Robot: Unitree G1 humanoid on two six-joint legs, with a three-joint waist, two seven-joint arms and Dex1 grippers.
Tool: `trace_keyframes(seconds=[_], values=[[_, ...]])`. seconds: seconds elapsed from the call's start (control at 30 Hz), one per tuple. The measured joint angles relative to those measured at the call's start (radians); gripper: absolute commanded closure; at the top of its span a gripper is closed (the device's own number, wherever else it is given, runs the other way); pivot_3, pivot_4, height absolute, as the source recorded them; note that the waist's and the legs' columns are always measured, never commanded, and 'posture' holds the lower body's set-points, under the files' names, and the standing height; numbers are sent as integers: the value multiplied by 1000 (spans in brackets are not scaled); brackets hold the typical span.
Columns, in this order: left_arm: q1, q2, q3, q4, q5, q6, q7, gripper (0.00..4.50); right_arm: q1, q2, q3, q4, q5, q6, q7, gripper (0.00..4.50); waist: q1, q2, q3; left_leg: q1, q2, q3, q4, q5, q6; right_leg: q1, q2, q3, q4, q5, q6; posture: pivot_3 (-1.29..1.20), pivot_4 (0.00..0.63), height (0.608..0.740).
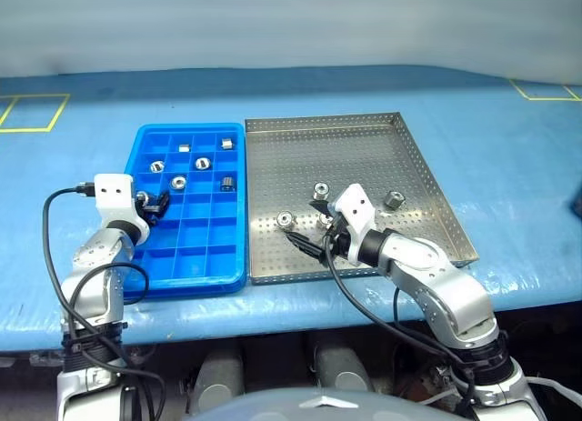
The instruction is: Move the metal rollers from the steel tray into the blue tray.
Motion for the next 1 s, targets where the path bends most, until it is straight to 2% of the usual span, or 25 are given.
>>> trace_keyframes(seconds=[0.23, 0.5, 0.6, 0.8, 1.0], values=[[-34, 12, -5, -116, -45, 7, -14, 49, 0, -4, -2, 0, 0, 0, -1, 0, 9, 0, 0, 0, 0, 0, 0, 0, 0, 0, 0, 0, 0, 0, 0, -78, 150, 740], [-133, 61, -78, -173, -97, 72, -78, 49, -1, -4, -11, 0, -1, 0, -5, 0, 7, 0, 0, 0, 0, 0, 0, 0, 0, 0, 0, 0, -1, 0, 0, -99, 150, 740], [-166, 99, -143, -201, -132, 106, -152, 49, 5, -5, -18, 0, -2, 0, -17, 0, 4, 0, 0, 0, 0, 0, 0, 0, 0, 0, 0, 0, 0, 0, 0, -102, 150, 740], [-270, 243, -343, -156, -154, 110, -400, 49, 38, -19, -27, -8, -1, 0, -22, 0, -5, 0, 0, 0, 0, 1, 0, 0, 0, 0, 0, 1, 0, 0, -1, -137, 150, 740], [-359, 277, -496, -24, -138, 78, -592, 49, 86, -40, -66, -40, -1, 1, -33, 0, -25, 0, 0, -1, 0, 1, -1, 0, 0, -2, 0, 1, -1, -1, -1, -182, 150, 740]])
